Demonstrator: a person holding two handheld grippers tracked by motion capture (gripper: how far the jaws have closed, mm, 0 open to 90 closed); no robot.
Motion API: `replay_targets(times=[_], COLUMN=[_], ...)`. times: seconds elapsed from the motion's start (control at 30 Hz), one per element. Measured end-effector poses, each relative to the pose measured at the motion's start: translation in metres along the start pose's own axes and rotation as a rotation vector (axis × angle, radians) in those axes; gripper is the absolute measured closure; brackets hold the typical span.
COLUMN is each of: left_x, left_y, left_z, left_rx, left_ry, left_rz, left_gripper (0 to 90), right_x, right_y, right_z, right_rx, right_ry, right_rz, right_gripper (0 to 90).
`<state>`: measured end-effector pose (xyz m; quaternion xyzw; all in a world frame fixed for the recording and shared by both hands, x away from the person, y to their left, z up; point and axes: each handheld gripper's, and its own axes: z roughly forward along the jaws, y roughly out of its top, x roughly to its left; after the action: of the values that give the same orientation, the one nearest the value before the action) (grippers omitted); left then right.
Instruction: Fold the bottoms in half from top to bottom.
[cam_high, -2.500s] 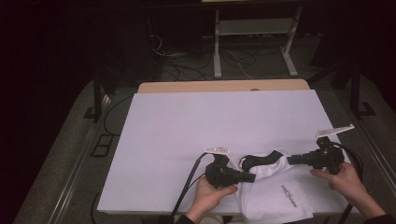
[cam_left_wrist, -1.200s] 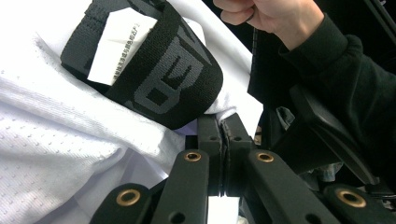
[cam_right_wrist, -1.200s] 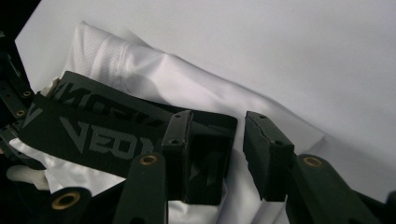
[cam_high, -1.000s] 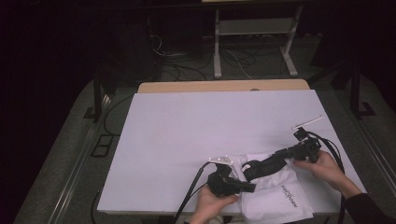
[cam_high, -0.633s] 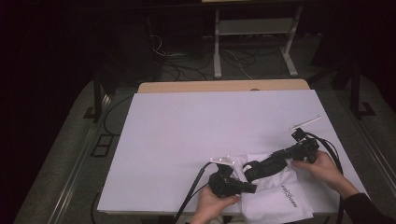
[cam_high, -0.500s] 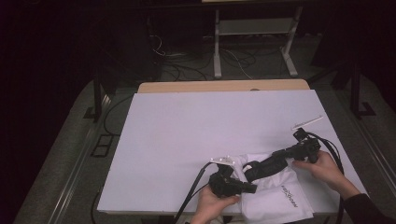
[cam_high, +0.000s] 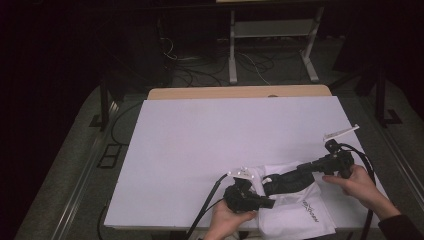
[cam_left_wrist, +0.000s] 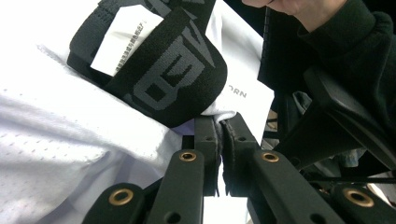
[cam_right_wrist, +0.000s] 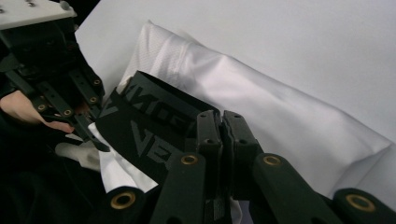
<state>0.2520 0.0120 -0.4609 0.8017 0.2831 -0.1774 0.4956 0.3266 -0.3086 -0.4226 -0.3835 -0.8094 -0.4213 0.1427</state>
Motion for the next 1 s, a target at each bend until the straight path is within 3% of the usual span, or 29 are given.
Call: replay_targets(times=[0.17, 0.27, 0.5, 1.0], left_x=[-0.004, -0.006, -0.014, -0.014], left_y=[-0.001, -0.001, 0.000, 0.014], left_z=[0.001, -0.001, -0.014, -0.021], left_rx=[0.018, 0.010, -0.069, -0.108], left_ry=[0.012, 0.026, 0.113, 0.118], left_rz=[0.032, 0.057, 0.100, 0.110], left_gripper=[79.8, 69.8, 47.9, 38.2], right_x=[0.004, 0.005, 0.008, 0.013], right_y=[-0.005, -0.008, -0.016, -0.024], right_z=[-0.004, -0.007, -0.014, -0.016], right_rx=[-0.011, -0.018, -0.044, -0.034], right_ry=[0.021, 0.034, 0.048, 0.090], right_rz=[-0.012, -0.012, -0.022, -0.047], right_gripper=[84.7, 84.7, 84.7, 84.6])
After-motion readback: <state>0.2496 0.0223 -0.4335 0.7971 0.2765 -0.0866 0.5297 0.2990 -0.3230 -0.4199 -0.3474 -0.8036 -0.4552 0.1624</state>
